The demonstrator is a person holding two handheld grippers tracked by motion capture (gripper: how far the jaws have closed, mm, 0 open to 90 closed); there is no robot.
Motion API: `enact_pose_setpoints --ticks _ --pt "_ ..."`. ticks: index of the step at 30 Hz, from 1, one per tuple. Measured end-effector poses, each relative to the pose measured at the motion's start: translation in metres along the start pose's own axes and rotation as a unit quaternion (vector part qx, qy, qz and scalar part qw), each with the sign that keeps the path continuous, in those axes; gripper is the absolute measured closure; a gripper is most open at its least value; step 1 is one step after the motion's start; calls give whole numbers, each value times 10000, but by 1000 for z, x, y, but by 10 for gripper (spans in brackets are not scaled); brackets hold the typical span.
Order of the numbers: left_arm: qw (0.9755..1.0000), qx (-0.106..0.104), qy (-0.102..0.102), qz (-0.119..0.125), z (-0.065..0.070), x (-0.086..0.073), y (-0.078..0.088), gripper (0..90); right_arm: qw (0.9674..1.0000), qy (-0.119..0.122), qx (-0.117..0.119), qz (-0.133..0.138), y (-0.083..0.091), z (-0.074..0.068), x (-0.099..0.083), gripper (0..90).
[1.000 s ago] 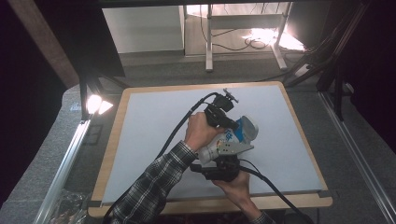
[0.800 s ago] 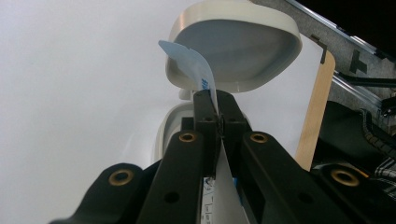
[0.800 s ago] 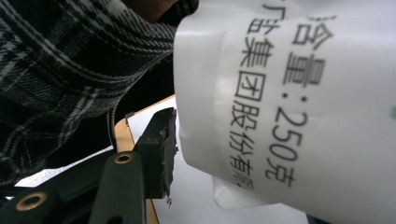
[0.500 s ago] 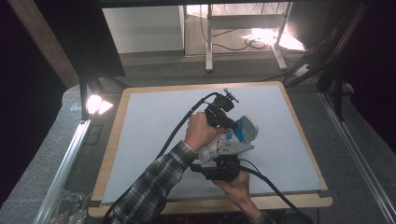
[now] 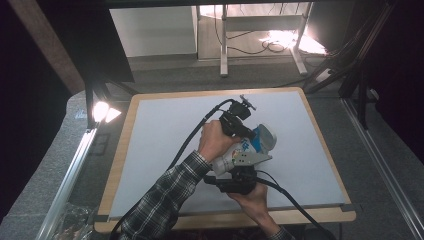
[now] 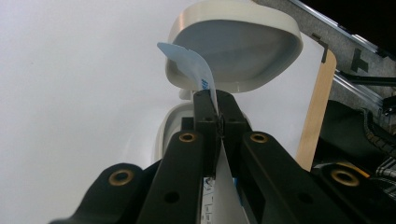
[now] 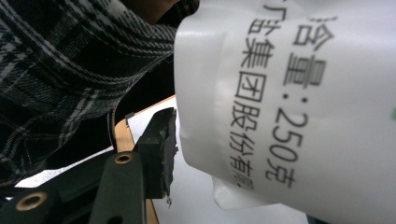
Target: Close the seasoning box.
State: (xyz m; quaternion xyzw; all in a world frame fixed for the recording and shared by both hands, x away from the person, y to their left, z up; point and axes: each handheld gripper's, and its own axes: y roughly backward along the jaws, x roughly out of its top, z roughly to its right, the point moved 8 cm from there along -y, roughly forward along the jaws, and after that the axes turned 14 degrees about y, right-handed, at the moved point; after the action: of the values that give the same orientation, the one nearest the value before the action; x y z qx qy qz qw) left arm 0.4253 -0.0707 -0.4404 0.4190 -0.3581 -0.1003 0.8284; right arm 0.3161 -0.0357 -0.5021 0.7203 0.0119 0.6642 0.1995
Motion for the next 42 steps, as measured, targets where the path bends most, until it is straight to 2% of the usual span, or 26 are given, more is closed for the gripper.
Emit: enact_pose_setpoints --ticks 20,30,42 --pt "10000 6 -16 -61 0 0 -1 891 10000 -6 1 -1 1 0 1 492" --pt "9999 20 -122 77 1 -1 2 891 9999 70 -25 -69 0 0 -2 492" --pt "9998 6 -160 142 1 -2 4 892 9999 115 -37 -116 -1 0 -4 489"
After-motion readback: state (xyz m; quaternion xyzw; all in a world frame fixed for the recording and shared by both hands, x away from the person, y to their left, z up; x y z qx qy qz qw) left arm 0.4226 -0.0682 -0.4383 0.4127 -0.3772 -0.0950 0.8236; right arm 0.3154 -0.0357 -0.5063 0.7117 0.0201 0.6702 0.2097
